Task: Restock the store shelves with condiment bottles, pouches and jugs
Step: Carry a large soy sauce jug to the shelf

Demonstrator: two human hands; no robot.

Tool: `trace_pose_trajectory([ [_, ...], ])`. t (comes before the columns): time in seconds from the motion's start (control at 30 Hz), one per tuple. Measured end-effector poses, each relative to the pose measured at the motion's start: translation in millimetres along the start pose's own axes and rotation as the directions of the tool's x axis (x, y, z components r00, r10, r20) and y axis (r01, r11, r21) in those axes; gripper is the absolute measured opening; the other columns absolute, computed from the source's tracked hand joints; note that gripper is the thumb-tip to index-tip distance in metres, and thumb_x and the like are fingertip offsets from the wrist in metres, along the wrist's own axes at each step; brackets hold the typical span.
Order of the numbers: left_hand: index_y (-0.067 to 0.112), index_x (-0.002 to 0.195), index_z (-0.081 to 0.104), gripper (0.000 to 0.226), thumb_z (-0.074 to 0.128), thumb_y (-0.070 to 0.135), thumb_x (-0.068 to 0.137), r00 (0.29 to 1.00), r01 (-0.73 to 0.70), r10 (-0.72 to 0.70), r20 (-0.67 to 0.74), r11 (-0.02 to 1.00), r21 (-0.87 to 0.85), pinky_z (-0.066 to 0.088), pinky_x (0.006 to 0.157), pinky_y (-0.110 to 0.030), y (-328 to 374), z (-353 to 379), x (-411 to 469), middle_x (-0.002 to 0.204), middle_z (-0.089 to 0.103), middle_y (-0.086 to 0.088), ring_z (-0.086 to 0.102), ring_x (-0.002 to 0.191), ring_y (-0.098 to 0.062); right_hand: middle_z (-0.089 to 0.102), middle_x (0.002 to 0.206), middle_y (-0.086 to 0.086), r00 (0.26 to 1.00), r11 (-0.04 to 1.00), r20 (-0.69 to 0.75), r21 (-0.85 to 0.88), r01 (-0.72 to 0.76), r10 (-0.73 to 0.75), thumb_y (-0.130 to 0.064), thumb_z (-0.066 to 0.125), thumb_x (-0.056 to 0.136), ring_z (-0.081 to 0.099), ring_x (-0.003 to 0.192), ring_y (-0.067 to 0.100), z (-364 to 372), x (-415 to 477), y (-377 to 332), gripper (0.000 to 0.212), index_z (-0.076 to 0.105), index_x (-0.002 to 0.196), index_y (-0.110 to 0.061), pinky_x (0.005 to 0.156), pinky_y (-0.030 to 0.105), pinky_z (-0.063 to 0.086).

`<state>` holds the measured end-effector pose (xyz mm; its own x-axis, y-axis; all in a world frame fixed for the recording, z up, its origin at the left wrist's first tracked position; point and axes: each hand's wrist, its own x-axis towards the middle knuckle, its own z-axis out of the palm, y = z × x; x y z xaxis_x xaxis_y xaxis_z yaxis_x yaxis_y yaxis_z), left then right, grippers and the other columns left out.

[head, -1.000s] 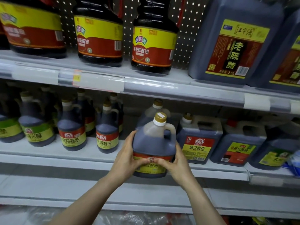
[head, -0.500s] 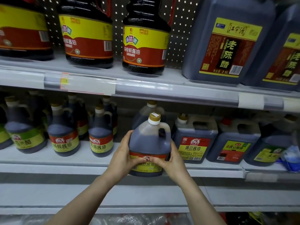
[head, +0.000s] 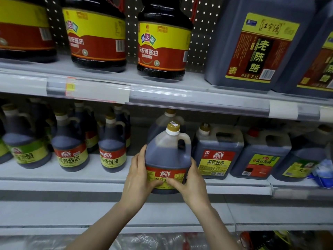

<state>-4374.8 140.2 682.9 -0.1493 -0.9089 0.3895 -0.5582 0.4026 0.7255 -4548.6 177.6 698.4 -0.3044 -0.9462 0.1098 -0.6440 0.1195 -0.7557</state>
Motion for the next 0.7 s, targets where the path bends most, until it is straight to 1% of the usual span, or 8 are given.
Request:
trace_pose_trajectory([
  [0.1,0.032,0.154,0.008,0.114,0.085,0.043,0.071,1.0,0.001,-0.001,0.014,1.0,0.0,0.048,0.1,-0.038,0,-1,-1,0.146,0.036,0.0,0.045,0.133,-0.021,0.056,0.14,-0.004,0.998,0.998,0.049,-0.063,-0.026,0.029,-0.036,0.089,0.073,0.056,0.127,0.02,0,-1,1,0.102,0.024,0.151,-0.026,0.106,0.037,0.048],
  [0.23,0.032,0.154,0.003,0.121,0.088,0.041,0.068,0.997,-0.022,0.019,0.073,0.999,0.042,0.049,0.099,-0.038,-3,-2,5,0.151,0.034,-0.001,0.046,0.134,-0.022,0.06,0.135,-0.002,0.997,0.996,0.052,-0.078,-0.045,0.049,-0.033,0.09,0.072,0.059,0.124,0.021,-1,4,0,0.102,0.025,0.15,-0.025,0.105,0.039,0.049],
  [0.33,0.035,0.152,-0.003,0.124,0.087,0.042,0.068,0.994,-0.046,0.037,0.1,0.995,0.085,0.051,0.096,-0.04,-6,-2,7,0.153,0.034,-0.001,0.049,0.132,-0.025,0.062,0.133,-0.002,0.997,0.996,0.053,-0.071,-0.059,0.063,-0.032,0.09,0.072,0.06,0.122,0.021,-2,7,2,0.102,0.026,0.151,-0.026,0.105,0.04,0.049],
  [0.43,0.035,0.153,-0.003,0.123,0.086,0.045,0.068,0.996,-0.032,0.025,0.084,0.996,0.088,0.052,0.094,-0.041,-10,0,8,0.152,0.038,0.0,0.053,0.129,-0.024,0.063,0.132,-0.001,0.997,0.996,0.044,-0.064,-0.059,0.062,-0.032,0.09,0.072,0.06,0.121,0.021,1,6,3,0.103,0.025,0.152,-0.026,0.105,0.039,0.05],
  [0.6,0.033,0.154,0.002,0.123,0.088,0.041,0.067,0.998,-0.033,0.027,0.06,0.995,0.097,0.052,0.094,-0.041,-13,3,15,0.154,0.038,0.0,0.052,0.131,-0.025,0.062,0.134,0.0,0.996,0.996,0.056,-0.062,-0.066,0.069,-0.034,0.089,0.074,0.06,0.123,0.021,3,15,3,0.101,0.024,0.152,-0.026,0.107,0.04,0.049],
  [0.7,0.034,0.154,0.001,0.124,0.088,0.043,0.066,0.998,-0.027,0.021,0.06,0.994,0.104,0.052,0.094,-0.041,-15,4,18,0.154,0.039,0.002,0.052,0.13,-0.024,0.062,0.133,-0.001,0.996,0.996,0.056,-0.071,-0.059,0.063,-0.035,0.089,0.074,0.06,0.122,0.021,4,18,3,0.101,0.025,0.151,-0.026,0.105,0.039,0.05],
])
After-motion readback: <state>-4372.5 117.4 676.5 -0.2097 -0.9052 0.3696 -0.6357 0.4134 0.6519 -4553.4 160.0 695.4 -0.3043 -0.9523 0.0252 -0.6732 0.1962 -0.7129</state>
